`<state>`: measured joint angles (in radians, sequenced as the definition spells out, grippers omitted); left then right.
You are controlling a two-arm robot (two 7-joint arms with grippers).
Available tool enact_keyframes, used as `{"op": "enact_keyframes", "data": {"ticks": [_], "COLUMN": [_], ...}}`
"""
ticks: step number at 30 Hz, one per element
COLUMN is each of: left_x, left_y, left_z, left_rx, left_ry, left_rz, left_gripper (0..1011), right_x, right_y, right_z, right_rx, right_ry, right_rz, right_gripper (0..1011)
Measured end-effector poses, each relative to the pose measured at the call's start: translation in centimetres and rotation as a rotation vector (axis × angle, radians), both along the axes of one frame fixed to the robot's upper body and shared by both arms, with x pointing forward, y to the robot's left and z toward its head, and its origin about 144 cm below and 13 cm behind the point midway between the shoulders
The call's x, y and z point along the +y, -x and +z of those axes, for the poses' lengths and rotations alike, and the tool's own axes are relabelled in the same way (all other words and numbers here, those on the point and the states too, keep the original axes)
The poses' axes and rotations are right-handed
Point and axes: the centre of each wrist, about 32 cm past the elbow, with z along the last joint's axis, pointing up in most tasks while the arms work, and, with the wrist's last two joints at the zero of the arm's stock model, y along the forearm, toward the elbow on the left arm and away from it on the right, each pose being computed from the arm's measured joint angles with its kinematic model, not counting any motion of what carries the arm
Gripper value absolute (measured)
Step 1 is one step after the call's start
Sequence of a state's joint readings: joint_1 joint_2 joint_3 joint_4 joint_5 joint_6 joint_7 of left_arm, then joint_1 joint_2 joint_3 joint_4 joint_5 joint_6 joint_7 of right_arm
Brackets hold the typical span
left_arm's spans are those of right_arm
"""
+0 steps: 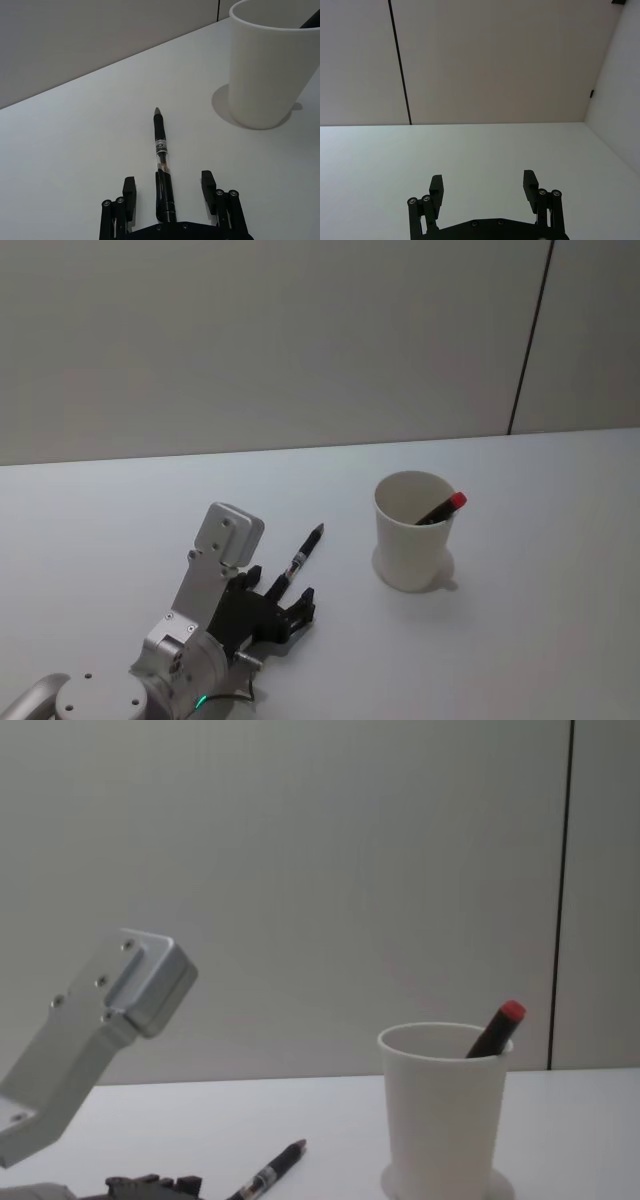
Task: Place the pen into the pen holder.
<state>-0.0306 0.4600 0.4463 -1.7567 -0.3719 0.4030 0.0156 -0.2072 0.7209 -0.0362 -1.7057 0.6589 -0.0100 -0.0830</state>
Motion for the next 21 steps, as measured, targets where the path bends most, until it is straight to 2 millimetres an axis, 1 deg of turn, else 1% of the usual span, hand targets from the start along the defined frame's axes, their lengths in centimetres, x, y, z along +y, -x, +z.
{"op": "enact_keyframes", "data": {"ticks": [1, 7, 21], "left_x": [0.0, 0.0, 0.01], "left_y": [0.0, -0.01, -0.01], "left_z": [0.01, 0.01, -0.01], "left_rx": [0.0, -0.001, 0.0], "left_ry": [-0.001, -0.005, -0.009], "left_rz": [0.0, -0.001, -0.002], "left_gripper": [801, 752, 674], "right_x": [0.0, 0.0, 0.0], "right_y": [0.0, 0.0, 0.0], "right_z": [0.0, 0.0, 0.0], "right_rx": [0.0, 0.0, 0.0], "right_ry": [0.0, 0.0, 0.0], "right_rz": [0.0, 0.0, 0.0], "right_gripper": [1002, 1001, 1002]}}
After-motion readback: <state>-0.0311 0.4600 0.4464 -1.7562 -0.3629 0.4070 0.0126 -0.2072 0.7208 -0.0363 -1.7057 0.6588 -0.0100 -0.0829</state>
